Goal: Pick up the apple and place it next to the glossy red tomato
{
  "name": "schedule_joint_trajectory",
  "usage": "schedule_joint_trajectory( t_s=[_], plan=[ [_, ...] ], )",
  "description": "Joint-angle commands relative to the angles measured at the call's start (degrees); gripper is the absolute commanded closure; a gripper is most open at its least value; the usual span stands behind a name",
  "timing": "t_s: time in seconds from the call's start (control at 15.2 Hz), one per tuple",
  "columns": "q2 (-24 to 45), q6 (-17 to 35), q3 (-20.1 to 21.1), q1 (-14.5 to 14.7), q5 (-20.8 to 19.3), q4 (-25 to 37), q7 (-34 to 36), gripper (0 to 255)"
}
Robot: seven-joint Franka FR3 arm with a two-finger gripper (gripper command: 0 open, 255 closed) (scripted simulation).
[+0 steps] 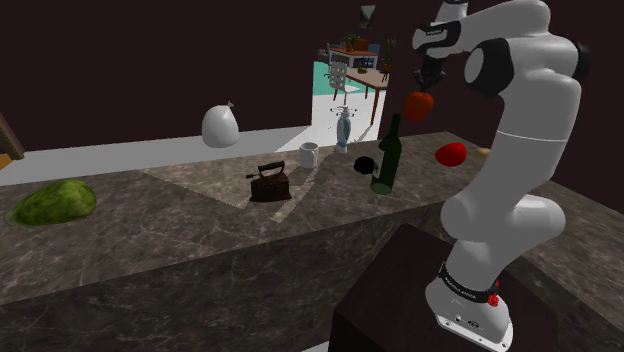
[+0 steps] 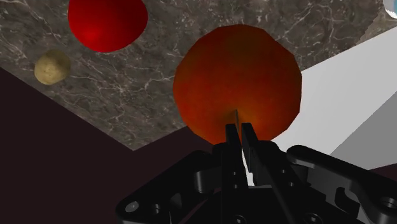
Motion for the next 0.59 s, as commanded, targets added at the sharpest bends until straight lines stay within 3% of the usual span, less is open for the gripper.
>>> schedule_joint_trajectory(
  t_s=[0.0,0.33,0.46,0.53],
  plan=[
    [3.6,-1.1,-0.7,-1.6,1.7,4.8,-2.7,255],
    [13.8,-5.6,-1.5,-6.3,5.7,19.7,-8.4,255],
    [20.4,-9.3,-1.5,-9.0,7.5,30.0,-10.6,255],
    [20.0,-8.3,-1.4,-9.0,7.4,28.5,-10.6,255]
  ],
)
